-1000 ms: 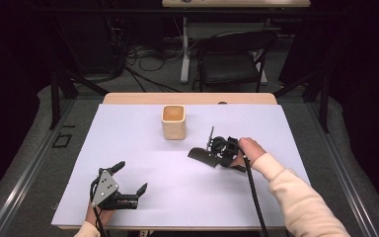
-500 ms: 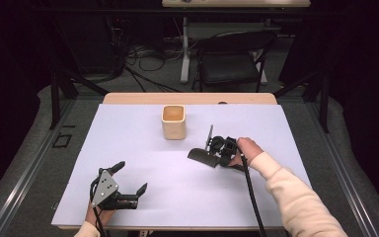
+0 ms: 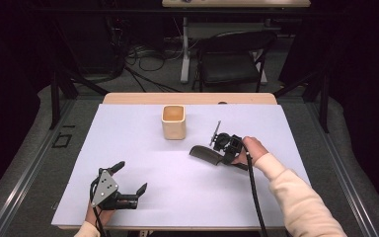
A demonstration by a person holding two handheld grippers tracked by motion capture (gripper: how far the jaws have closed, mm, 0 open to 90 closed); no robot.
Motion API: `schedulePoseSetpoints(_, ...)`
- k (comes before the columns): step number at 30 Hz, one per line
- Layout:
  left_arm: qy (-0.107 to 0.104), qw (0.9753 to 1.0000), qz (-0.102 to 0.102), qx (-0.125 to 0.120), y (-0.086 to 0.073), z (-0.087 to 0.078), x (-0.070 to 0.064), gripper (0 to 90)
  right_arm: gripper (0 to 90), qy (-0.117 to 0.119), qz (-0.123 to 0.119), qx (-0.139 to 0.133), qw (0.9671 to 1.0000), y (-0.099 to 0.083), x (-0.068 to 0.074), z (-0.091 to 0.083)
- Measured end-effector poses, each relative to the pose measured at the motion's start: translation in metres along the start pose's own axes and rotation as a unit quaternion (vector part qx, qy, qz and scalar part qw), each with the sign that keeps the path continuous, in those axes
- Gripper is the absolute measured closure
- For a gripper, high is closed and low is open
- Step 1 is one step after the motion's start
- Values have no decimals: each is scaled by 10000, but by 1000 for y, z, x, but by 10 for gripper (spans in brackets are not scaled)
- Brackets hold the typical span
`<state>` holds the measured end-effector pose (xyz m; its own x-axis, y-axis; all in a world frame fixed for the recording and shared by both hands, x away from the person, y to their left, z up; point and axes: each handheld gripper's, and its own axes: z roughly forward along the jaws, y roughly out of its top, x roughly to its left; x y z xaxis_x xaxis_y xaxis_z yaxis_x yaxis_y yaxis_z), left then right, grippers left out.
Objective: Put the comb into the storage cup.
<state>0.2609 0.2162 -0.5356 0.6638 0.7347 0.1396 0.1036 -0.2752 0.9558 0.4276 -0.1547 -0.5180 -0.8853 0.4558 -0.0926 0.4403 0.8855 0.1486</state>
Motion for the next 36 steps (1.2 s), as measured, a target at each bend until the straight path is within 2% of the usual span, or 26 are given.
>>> schedulePoseSetpoints(4,9,10000,0,0,0,0,0,1,719,33,134,-192,9997,-5,-1,-8)
schedulePoseSetpoints(7,12,10000,5,3,0,0,0,2,719,39,149,-343,9993,-8,-2,-11)
schedulePoseSetpoints(9,11,10000,6,7,0,0,0,2,719,45,266,-407,9988,-10,-2,-14)
schedulePoseSetpoints(13,18,10000,8,13,0,0,0,2,719,68,295,-624,9976,-14,-2,-17)
schedulePoseSetpoints(15,16,10000,9,19,0,0,0,2,719,41,290,-636,9975,-16,-2,-20)
schedulePoseSetpoints(16,19,10000,7,13,0,0,0,1,719,75,373,-709,9968,-17,0,-22)
schedulePoseSetpoints(22,23,10000,11,15,0,0,0,2,720,60,450,-1003,9939,-21,0,-25)
schedulePoseSetpoints(26,27,10000,-10,-1,0,0,0,2,720,55,498,-1084,9928,-24,1,-28)
schedulePoseSetpoints(29,31,10000,2,19,0,0,0,2,720,41,534,-1291,9902,-28,1,-30)
schedulePoseSetpoints(31,29,10000,-7,19,0,0,0,1,720,40,569,-1293,9900,-30,2,-31)
schedulePoseSetpoints(32,30,10000,-8,24,0,0,0,1,720,40,604,-1426,9879,-32,2,-31)
schedulePoseSetpoints(36,34,10000,-28,31,-1,1,0,2,720,38,617,-1519,9865,-35,2,-31)
